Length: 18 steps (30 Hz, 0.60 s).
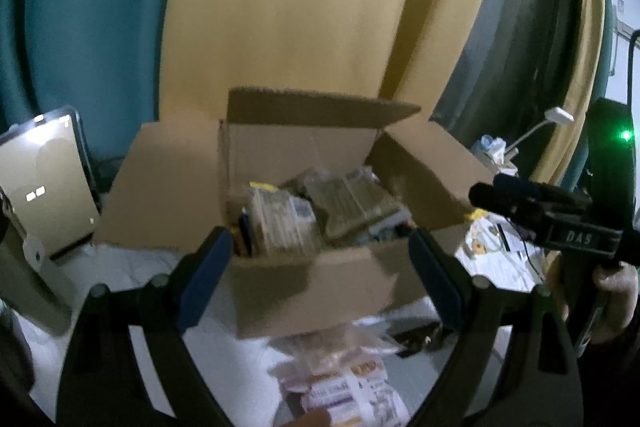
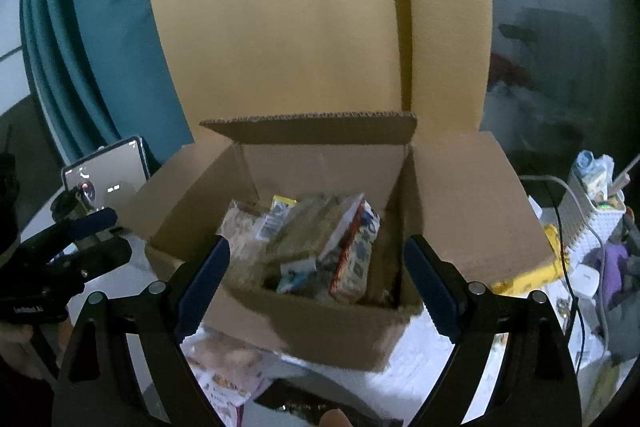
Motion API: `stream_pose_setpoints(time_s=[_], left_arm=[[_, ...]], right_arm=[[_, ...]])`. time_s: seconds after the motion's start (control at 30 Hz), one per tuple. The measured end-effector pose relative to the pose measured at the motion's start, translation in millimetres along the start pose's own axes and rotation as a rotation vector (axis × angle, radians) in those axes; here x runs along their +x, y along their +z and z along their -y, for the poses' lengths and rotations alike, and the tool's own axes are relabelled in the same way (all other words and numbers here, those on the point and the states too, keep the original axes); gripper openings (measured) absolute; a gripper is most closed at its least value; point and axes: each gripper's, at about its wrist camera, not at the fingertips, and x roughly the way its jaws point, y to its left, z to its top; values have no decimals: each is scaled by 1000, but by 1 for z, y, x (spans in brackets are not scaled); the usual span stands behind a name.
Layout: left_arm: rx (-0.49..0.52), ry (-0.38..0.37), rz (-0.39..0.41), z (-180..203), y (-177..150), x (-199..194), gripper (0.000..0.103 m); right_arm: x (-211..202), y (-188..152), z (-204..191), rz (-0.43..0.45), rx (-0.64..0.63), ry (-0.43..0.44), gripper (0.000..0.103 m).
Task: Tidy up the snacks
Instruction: 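Withdraw both grippers from the box toward the remaining packets on the table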
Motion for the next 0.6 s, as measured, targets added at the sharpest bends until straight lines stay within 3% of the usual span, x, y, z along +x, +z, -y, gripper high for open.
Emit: stream_pose_setpoints(time_s=[0.6], left_arm=[[-44,21,-157,28,-80,14,91]], right_arm=[[-5,-74,36,-86,47,20,91]])
